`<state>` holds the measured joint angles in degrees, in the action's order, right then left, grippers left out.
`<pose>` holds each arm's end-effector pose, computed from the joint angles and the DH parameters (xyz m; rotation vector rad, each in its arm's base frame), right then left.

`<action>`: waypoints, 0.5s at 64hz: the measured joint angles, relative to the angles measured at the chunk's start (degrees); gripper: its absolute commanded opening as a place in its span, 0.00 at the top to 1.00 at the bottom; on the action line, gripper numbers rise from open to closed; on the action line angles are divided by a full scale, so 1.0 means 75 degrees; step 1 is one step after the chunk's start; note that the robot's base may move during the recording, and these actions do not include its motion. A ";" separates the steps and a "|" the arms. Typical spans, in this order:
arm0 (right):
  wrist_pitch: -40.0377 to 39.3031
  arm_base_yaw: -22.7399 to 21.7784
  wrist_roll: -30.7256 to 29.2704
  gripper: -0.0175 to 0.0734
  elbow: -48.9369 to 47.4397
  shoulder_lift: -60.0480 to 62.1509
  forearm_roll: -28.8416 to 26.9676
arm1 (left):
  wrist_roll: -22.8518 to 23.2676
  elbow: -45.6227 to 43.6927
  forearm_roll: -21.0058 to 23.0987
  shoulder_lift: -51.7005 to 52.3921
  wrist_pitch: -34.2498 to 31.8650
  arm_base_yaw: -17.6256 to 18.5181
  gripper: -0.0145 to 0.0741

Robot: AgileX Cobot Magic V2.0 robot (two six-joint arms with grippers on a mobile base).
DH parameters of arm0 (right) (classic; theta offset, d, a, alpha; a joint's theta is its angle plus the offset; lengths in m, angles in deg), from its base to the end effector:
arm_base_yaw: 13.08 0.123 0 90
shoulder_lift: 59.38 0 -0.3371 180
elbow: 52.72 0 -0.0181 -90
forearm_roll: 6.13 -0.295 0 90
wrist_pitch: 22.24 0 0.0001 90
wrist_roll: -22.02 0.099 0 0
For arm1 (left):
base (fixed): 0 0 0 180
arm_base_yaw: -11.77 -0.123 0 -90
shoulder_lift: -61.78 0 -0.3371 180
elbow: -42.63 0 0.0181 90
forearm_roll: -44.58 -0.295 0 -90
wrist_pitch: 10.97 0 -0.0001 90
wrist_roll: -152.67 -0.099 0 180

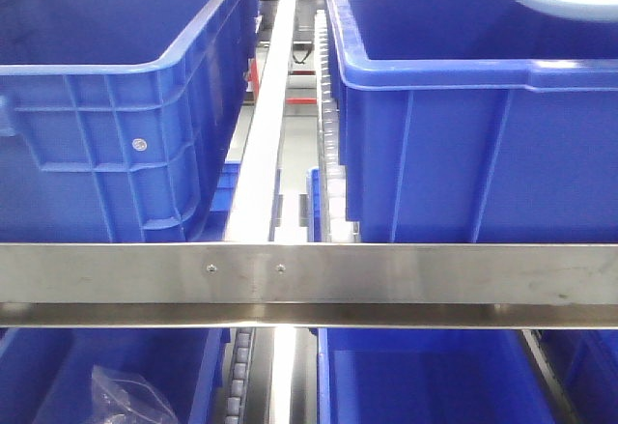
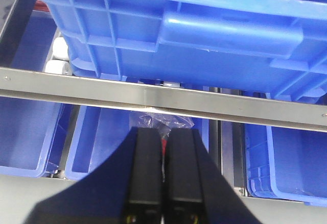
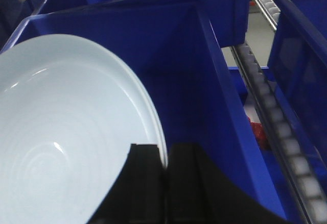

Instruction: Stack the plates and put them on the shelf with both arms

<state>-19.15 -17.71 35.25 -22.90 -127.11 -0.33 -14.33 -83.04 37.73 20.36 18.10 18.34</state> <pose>0.2634 -0.0219 0.3958 0.1886 1.7462 0.0309 0.1236 -0.0085 0.2782 -0.0414 2.1748 -0.0722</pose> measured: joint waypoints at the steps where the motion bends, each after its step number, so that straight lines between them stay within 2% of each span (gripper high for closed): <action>1: -0.0015 0.0000 0.0000 0.74 -0.0146 -0.0251 0.0000 | 0.0000 0.0000 0.0000 0.0000 0.0000 0.0000 0.74; 8: -0.0068 0.0000 0.0000 0.71 -0.1207 -0.1444 0.0005 | 0.0000 0.0000 0.0000 0.0000 0.0000 0.0000 0.74; 13: -0.0095 0.0000 0.0000 0.58 -0.1749 -0.2175 0.0005 | 0.0000 0.0000 0.0000 0.0000 0.0000 0.0000 0.74; 16: -0.0095 0.0000 0.0000 0.43 -0.1973 -0.2557 0.0005 | 0.0000 0.0000 0.0000 0.0000 0.0000 0.0000 0.74; 21: -0.0112 0.0013 0.0000 0.29 -0.2231 -0.2971 0.0005 | 0.0000 0.0000 0.0000 0.0000 0.0000 0.0000 0.74; 32: -0.0033 0.0013 0.0000 0.32 -0.2311 -0.3092 0.0005 | 0.0000 0.0000 0.0000 0.0000 0.0000 0.0000 0.74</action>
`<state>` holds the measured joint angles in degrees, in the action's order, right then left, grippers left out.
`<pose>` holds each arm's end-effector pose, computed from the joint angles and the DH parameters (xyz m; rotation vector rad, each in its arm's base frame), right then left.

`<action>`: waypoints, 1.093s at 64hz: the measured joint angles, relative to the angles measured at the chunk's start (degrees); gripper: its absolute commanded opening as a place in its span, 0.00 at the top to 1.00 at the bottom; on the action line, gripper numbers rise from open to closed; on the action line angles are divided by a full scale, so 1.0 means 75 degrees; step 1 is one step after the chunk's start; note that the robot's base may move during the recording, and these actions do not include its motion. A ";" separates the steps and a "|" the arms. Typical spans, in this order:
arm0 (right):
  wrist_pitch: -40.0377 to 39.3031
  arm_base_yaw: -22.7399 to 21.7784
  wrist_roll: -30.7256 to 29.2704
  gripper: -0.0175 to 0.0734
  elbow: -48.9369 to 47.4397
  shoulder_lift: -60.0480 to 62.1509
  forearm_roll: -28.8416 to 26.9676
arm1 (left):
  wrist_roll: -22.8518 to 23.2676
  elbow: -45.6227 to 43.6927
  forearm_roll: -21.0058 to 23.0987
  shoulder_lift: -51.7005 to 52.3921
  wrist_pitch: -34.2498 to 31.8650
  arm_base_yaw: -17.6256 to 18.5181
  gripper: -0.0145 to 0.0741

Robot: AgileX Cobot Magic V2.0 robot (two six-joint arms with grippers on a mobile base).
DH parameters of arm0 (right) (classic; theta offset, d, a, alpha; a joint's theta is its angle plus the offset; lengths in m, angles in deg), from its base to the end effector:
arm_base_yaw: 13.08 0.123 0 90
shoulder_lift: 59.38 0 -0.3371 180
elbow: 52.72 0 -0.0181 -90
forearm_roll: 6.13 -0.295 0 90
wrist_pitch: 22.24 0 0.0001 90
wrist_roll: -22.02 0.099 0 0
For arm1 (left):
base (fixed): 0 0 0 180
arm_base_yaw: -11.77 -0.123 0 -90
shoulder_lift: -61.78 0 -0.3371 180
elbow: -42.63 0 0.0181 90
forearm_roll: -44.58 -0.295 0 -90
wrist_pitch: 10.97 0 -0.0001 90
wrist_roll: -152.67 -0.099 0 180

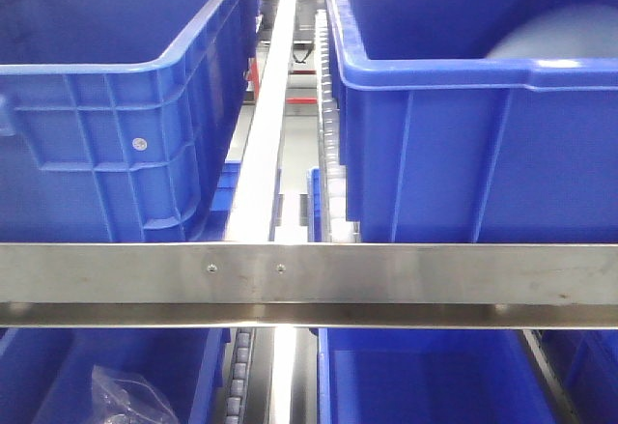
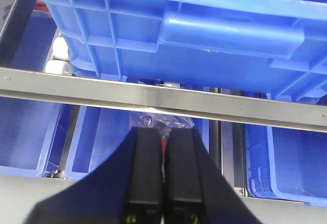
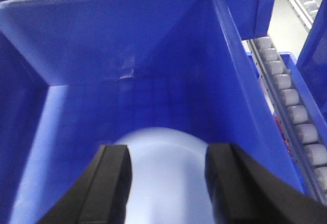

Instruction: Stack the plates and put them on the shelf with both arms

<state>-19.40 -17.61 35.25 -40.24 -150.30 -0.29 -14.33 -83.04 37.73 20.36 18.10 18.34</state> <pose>0.3903 -0.0314 0.3815 0.1961 1.8437 0.0301 0.1236 -0.0085 0.2782 -0.0414 2.1748 -0.0722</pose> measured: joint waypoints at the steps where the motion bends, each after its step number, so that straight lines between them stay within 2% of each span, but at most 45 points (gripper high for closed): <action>1: 0.0045 0.0000 0.0000 0.33 0.0000 0.0042 0.0000 | 0.0000 0.0000 0.0000 0.0000 0.0000 0.0000 0.74; 8: 0.0424 0.0000 0.0000 0.43 0.0116 0.0581 0.0000 | 0.0000 0.0000 0.0000 0.0000 0.0000 0.0000 0.74; 19: 0.0449 0.0000 0.0000 0.77 0.1345 0.2488 0.0000 | 0.0000 0.0000 0.0000 0.0000 0.0000 0.0000 0.74; 22: 0.0449 0.0000 0.0000 0.74 0.1968 0.3147 0.0000 | 0.0000 0.0000 0.0000 0.0000 0.0000 0.0000 0.74; 33: 0.0434 0.0000 0.0000 0.75 0.4483 0.5726 0.0000 | 0.0000 0.0000 0.0000 0.0000 0.0000 0.0000 0.74; 46: 0.0463 0.0000 0.0000 0.75 0.6551 0.7849 0.0000 | 0.0000 0.0000 0.0000 0.0000 0.0000 0.0000 0.74; 55: 0.0376 0.0000 0.0000 0.75 0.7021 0.8626 0.0000 | 0.0000 0.0000 0.0000 0.0000 0.0000 0.0000 0.74; 70: 0.0287 0.0000 0.0000 0.75 0.7038 0.8746 0.0000 | 0.0000 0.0000 0.0000 0.0000 0.0000 0.0000 0.74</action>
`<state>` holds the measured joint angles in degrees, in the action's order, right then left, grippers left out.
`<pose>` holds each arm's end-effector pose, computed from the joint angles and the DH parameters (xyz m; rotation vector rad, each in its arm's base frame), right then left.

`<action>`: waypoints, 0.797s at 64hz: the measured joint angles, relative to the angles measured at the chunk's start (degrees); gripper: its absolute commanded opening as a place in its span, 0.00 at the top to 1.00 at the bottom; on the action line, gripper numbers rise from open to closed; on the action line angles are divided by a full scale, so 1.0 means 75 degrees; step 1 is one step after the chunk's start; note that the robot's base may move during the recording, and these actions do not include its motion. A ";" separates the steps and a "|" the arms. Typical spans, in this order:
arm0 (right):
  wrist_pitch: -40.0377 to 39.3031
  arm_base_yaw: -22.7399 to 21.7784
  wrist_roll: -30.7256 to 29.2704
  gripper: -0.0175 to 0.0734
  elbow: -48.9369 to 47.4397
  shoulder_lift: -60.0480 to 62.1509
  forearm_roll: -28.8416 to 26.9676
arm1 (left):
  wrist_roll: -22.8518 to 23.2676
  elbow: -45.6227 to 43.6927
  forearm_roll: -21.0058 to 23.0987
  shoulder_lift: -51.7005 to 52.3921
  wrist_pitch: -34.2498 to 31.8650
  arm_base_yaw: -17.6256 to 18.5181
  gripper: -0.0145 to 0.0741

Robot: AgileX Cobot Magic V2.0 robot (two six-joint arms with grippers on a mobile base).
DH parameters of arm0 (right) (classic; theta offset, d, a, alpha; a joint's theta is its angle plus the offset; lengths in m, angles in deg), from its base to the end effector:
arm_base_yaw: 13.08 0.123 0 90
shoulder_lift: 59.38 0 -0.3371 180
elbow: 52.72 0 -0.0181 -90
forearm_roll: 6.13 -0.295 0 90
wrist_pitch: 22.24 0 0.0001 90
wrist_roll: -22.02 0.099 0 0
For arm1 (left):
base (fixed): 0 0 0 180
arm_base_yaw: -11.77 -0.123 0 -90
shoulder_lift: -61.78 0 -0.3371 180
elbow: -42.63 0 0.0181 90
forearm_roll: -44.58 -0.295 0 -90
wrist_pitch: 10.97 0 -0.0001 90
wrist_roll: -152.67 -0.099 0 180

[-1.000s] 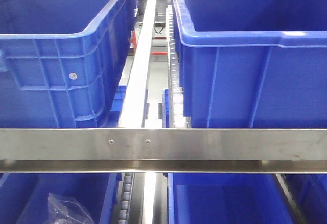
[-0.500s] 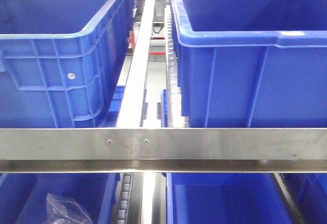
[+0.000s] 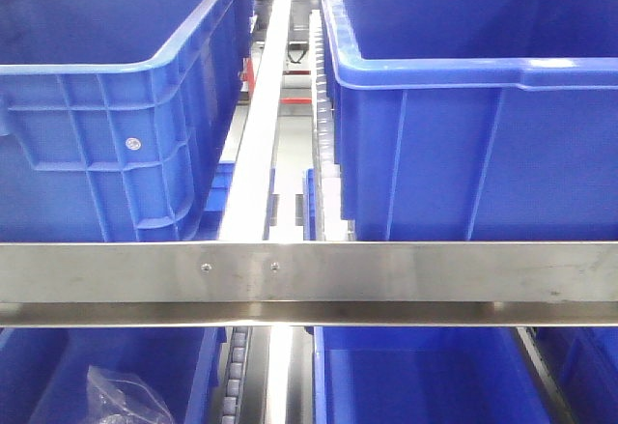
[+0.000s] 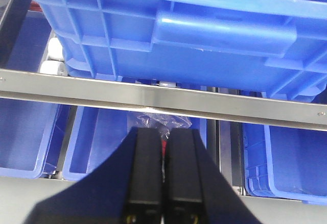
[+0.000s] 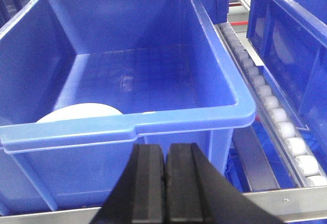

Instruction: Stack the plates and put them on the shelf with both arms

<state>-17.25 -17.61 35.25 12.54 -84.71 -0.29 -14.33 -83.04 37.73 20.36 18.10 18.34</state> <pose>0.0887 -0.0079 0.2726 0.1802 1.6581 0.0307 0.1236 -0.0085 0.2782 -0.0414 2.1748 -0.0722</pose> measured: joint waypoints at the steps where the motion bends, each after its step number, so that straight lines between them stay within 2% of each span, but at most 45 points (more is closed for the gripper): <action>1: 0.0000 0.0000 0.0000 0.75 0.0000 0.0000 0.0000 | 0.0000 0.0000 0.0000 0.0000 0.0000 0.0000 0.74; 28: -0.0037 0.0000 0.0000 0.75 0.0141 0.0294 0.0000 | 0.0000 0.0000 0.0000 0.0000 0.0000 0.0000 0.74; 45: -0.0295 0.0000 0.0000 0.75 0.1781 0.2098 0.0000 | 0.0000 0.0000 0.0000 0.0000 0.0000 0.0000 0.74; 51: -0.0261 0.0000 0.0000 0.75 0.1965 0.2522 0.0000 | 0.0000 0.0000 0.0000 0.0000 0.0000 0.0000 0.74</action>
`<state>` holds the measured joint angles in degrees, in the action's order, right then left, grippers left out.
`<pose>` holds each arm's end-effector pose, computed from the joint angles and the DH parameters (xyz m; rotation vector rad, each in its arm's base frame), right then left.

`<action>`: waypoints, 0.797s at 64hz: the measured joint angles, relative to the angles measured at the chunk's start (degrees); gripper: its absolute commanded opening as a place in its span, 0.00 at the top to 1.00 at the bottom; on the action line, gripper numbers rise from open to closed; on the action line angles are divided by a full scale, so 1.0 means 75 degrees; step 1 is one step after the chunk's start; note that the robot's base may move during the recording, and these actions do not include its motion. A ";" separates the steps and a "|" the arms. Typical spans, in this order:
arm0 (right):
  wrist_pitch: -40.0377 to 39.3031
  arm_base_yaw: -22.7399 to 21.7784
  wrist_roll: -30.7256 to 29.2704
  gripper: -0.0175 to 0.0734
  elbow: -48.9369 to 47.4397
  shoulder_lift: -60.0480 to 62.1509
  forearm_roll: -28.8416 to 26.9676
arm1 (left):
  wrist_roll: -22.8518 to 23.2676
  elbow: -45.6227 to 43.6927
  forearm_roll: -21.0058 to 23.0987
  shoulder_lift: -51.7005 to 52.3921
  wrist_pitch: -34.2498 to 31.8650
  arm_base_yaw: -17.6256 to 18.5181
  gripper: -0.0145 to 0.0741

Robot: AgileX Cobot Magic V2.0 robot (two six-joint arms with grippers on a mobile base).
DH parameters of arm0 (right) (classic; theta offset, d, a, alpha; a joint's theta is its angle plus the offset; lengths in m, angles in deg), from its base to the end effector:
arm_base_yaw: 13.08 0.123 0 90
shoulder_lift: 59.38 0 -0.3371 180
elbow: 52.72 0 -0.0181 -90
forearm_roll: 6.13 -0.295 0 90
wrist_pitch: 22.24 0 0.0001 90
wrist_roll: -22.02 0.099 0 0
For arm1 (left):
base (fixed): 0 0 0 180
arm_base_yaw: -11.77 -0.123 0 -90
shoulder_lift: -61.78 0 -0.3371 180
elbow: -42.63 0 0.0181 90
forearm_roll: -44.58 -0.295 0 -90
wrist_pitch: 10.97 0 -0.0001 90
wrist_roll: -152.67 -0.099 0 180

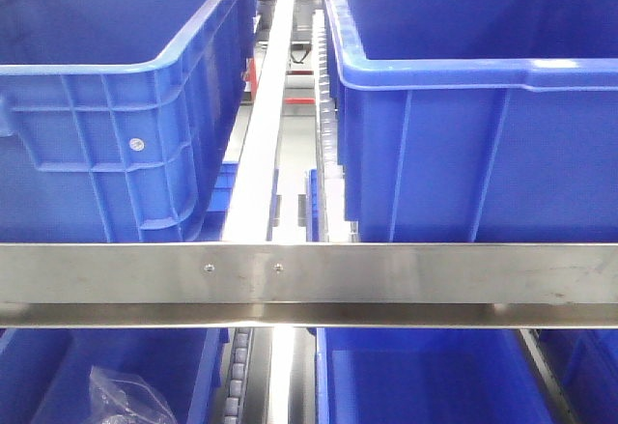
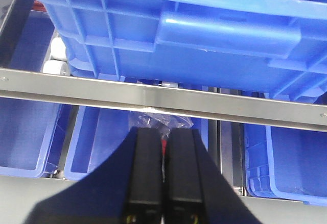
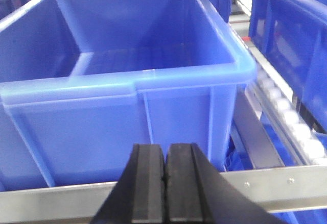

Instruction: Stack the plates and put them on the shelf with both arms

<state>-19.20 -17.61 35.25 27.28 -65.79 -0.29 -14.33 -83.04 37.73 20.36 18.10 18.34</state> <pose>0.0571 -0.0051 0.1980 0.1664 1.5521 0.0352 0.1236 -0.0085 0.2782 -0.0414 2.1748 -0.0722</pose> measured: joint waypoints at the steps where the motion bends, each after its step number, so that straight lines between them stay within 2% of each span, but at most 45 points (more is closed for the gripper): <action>1: 0.0000 0.0000 0.0014 0.75 0.0000 0.0008 0.0000 | 0.0000 0.0000 0.0000 0.0000 0.0000 0.0000 0.74; 51: -0.0263 0.0000 0.0056 0.75 0.0012 0.0061 -0.0070 | 0.0000 0.0000 0.0000 0.0000 0.0000 0.0000 0.74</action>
<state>-21.17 -17.61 35.67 27.37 -65.34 -0.82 -14.33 -83.04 37.73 20.36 18.10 18.34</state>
